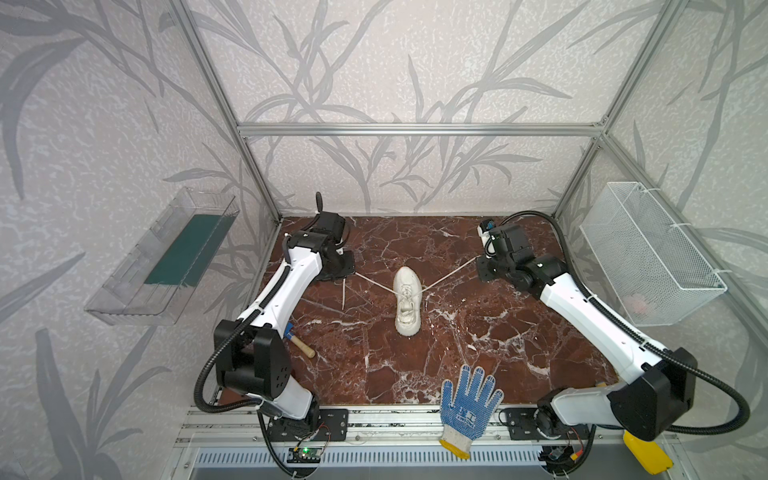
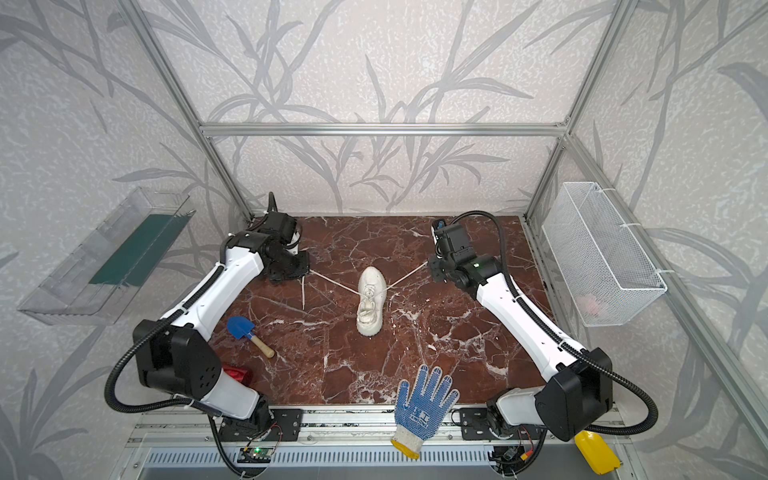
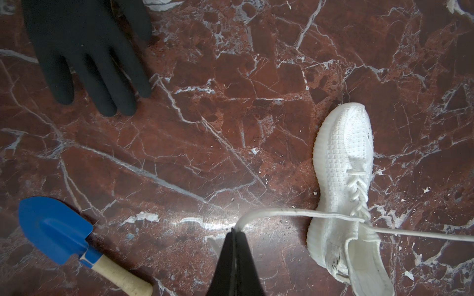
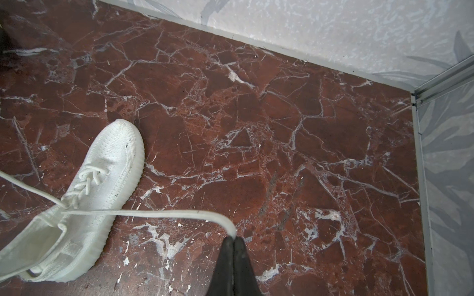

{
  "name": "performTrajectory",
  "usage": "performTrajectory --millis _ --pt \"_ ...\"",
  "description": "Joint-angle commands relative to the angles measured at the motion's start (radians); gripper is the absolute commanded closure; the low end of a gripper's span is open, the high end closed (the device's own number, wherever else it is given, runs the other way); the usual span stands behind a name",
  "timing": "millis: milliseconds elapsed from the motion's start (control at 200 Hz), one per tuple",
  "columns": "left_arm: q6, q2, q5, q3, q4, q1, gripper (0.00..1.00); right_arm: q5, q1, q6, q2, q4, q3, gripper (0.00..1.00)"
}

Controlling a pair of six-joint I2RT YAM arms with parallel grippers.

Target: Tie the shoes

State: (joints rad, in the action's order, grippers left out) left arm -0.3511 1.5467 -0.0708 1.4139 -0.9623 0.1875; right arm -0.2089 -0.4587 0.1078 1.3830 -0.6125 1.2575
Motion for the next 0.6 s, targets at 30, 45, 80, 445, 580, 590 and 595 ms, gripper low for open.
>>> performTrajectory --millis 30,45,80,445,580,590,595 --pt "-0.022 -0.085 0.023 -0.061 -0.052 -0.004 1.0 -0.02 0.015 0.02 0.046 -0.039 0.019 1.0" --pt "-0.027 -0.092 0.019 -0.068 -0.048 -0.003 1.0 -0.02 0.017 0.013 0.049 -0.036 0.019 1.0" --pt "-0.033 -0.113 0.001 -0.089 -0.039 -0.003 1.0 -0.021 0.021 0.002 0.056 -0.034 0.019 1.0" --pt "-0.138 -0.261 -0.087 -0.316 0.03 0.03 1.0 0.092 0.038 -0.097 0.274 0.052 0.159 1.0" --pt "-0.146 -0.287 -0.083 -0.381 0.052 0.036 1.0 0.118 0.034 -0.103 0.41 0.034 0.293 1.0" --pt "-0.146 -0.288 -0.08 -0.384 0.052 0.036 1.0 0.118 0.034 -0.103 0.42 0.033 0.304 1.0" --pt "-0.146 -0.289 -0.08 -0.386 0.052 0.036 1.0 0.119 0.034 -0.103 0.424 0.032 0.308 1.0"
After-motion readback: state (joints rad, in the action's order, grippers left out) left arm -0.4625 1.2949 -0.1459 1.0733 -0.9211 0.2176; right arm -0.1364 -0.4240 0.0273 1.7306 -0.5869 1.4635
